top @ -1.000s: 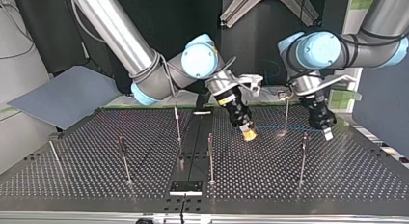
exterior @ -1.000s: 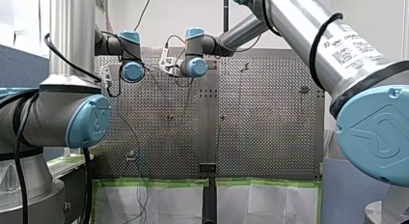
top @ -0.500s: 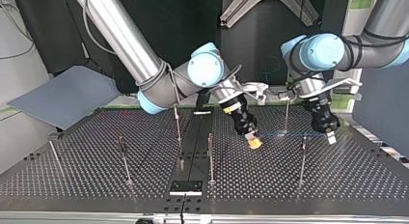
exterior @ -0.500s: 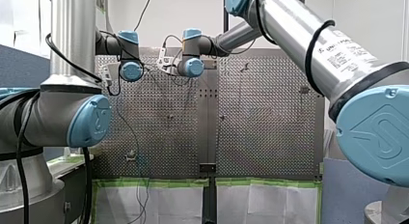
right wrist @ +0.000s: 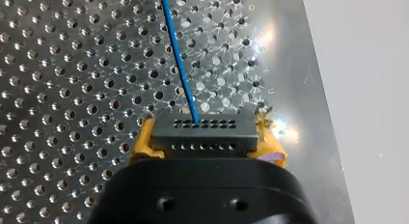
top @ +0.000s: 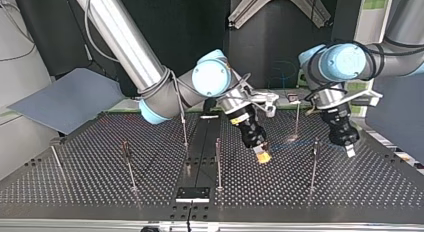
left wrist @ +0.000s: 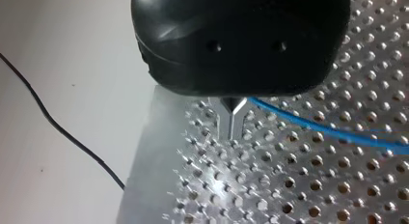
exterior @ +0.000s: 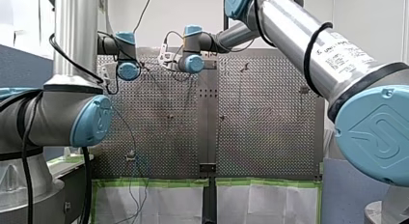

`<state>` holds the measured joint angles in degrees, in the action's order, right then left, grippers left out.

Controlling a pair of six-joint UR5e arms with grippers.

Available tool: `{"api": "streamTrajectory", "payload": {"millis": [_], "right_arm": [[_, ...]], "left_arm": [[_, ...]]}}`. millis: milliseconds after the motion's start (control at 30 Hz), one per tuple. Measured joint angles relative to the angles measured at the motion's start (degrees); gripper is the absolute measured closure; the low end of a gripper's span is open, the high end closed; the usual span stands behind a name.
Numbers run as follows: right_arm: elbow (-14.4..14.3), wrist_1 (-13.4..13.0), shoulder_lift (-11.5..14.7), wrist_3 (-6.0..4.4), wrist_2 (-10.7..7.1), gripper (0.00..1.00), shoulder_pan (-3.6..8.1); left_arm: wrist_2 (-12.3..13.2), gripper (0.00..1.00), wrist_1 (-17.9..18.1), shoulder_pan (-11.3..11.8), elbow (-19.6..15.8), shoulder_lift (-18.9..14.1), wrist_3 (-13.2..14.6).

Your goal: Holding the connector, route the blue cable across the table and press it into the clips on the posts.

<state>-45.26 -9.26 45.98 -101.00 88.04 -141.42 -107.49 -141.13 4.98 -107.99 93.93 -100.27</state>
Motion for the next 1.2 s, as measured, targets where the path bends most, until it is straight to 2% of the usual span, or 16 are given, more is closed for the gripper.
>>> {"api": "streamTrajectory", "payload": {"millis": [267, 600, 1000, 1033, 1067, 1100, 1133, 1167, 1200], "right_arm": [[0.1, 0.06, -0.11, 0.0, 0.13, 1.0, 0.21], [0.35, -0.14, -2.28, 0.0, 0.26, 1.0, 1.02], [2.13, 0.0, -2.5, 0.04, 0.21, 1.0, 1.42], [2.21, 0.01, -2.5, 0.03, 0.21, 1.0, 1.43], [2.27, 0.01, -2.5, 0.03, 0.21, 1.0, 1.45], [2.32, 0.04, -2.5, 0.02, 0.21, 1.0, 1.45], [2.35, 0.05, -2.5, 0.01, 0.21, 1.0, 1.46], [2.36, 0.08, -2.5, 0.01, 0.21, 1.0, 1.46], [2.39, 0.15, -2.5, 0.03, 0.24, 1.0, 1.46]], "left_arm": [[3.87, 1.0, 1.27, 0.87, 2.5, 3.84, -1.54], [7.8, 1.0, 2.89, 1.84, 4.7, 7.89, -3.69], [8.81, 1.0, 3.0, 3.28, 5.42, 8.85, -4.39], [8.82, 0.96, 2.99, 3.35, 5.42, 8.87, -4.46], [8.82, 0.85, 2.97, 3.42, 5.41, 8.86, -4.66], [8.82, 0.85, 2.94, 3.46, 5.41, 8.86, -4.88], [8.8, 0.75, 2.9, 3.48, 5.4, 8.86, -5.18], [8.75, 0.56, 2.8, 3.52, 5.39, 8.85, -5.64], [8.71, 0.56, 2.69, 3.55, 5.38, 8.85, -5.99]]}}
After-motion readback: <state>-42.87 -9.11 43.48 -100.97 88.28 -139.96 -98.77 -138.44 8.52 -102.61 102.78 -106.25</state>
